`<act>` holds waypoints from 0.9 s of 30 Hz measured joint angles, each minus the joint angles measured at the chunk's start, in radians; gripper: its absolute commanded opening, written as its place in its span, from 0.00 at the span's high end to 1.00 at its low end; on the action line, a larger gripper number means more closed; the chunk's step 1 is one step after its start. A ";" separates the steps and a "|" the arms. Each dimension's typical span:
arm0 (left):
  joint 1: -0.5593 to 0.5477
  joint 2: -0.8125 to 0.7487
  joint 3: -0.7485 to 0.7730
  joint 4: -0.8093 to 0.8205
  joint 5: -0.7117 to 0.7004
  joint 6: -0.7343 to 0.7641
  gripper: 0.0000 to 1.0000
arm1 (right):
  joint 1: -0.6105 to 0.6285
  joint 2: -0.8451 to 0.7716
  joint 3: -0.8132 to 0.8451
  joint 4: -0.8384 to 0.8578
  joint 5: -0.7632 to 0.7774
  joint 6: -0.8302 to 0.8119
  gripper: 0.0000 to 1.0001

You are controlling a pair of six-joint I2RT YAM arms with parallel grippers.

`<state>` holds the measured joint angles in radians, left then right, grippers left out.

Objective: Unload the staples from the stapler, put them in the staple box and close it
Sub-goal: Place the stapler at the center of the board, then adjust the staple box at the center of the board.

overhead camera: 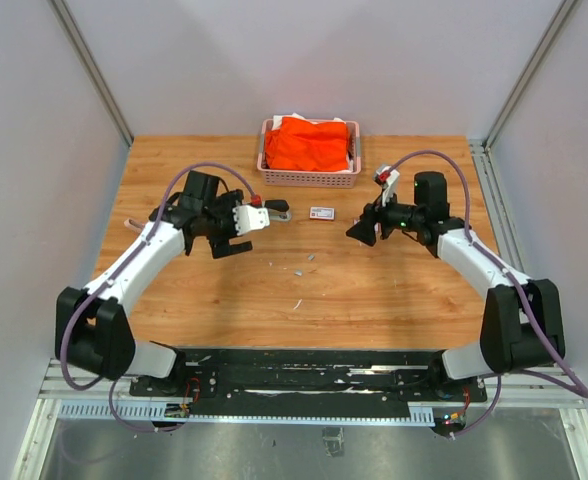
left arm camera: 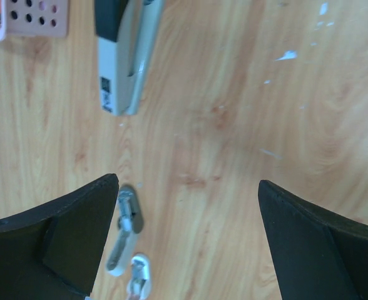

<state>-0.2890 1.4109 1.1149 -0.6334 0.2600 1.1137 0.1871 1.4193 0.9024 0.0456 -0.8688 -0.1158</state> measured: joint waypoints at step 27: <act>-0.014 -0.328 -0.373 0.264 0.044 -0.276 0.02 | 0.038 0.299 0.161 -0.227 0.732 -0.134 0.25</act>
<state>-0.3027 1.0828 0.7418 -0.3691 0.3042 0.8379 0.2249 1.7187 1.0630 -0.1810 -0.1364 -0.2497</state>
